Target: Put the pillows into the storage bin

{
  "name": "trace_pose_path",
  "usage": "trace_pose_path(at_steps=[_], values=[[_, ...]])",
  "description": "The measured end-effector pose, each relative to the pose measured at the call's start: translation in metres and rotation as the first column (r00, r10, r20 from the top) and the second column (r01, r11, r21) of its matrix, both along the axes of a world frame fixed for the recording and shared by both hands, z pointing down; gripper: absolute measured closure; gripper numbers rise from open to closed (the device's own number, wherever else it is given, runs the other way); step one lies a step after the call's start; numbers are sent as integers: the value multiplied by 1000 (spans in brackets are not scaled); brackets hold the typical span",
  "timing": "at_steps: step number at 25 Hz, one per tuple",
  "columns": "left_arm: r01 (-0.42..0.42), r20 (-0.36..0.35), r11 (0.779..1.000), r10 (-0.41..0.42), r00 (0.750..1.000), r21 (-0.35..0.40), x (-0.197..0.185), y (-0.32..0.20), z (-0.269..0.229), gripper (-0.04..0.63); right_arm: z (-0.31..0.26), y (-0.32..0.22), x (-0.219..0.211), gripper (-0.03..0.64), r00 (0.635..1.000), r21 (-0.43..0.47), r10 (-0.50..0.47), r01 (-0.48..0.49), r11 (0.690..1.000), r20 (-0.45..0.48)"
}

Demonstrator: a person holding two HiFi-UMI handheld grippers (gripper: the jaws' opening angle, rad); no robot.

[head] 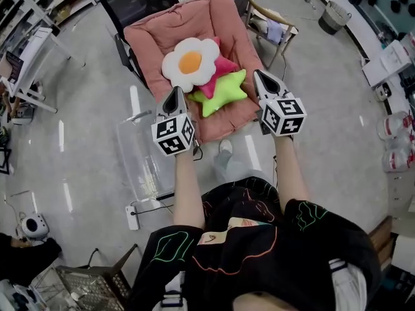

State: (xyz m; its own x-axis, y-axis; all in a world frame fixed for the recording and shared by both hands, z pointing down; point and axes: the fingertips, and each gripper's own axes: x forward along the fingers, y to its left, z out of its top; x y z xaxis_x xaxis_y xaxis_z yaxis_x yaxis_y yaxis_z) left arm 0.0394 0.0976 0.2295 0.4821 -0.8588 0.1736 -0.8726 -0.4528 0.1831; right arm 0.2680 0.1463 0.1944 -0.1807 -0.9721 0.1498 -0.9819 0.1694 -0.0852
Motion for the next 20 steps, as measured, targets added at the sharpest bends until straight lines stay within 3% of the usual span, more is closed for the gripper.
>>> trace_pose_path(at_steps=[7, 12, 20], values=[[51, 25, 991, -48, 999, -126, 23, -96, 49, 600, 43, -112, 33, 624, 999, -101, -13, 18, 995, 49], [113, 58, 980, -105, 993, -165, 39, -160, 72, 600, 68, -184, 50, 624, 998, -145, -38, 44, 988, 45], [163, 86, 947, -145, 986, -275, 39, -202, 112, 600, 108, -270, 33, 623, 988, -209, -118, 136, 968, 96]])
